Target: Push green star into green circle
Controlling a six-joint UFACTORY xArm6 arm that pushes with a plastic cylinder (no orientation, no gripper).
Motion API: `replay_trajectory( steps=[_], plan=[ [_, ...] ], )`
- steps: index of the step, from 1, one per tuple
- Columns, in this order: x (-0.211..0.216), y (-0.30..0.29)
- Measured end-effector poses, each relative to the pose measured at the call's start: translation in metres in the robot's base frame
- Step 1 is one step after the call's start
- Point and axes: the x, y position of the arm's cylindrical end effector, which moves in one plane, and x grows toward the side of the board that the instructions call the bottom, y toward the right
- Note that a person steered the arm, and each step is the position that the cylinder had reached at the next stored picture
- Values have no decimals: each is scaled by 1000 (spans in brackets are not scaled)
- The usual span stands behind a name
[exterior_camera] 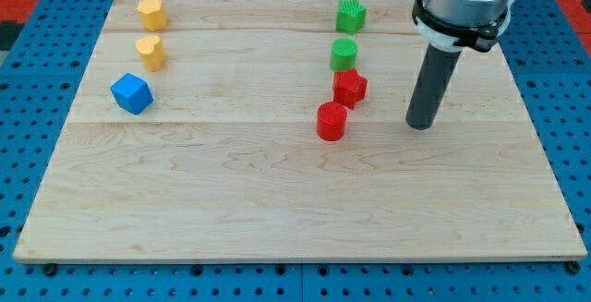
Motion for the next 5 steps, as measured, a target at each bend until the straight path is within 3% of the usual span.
replay_trajectory(
  steps=[1,2,4,5],
  plan=[
    [-65,60],
    [-117,83],
    [-183,85],
    [-222,57]
  ],
)
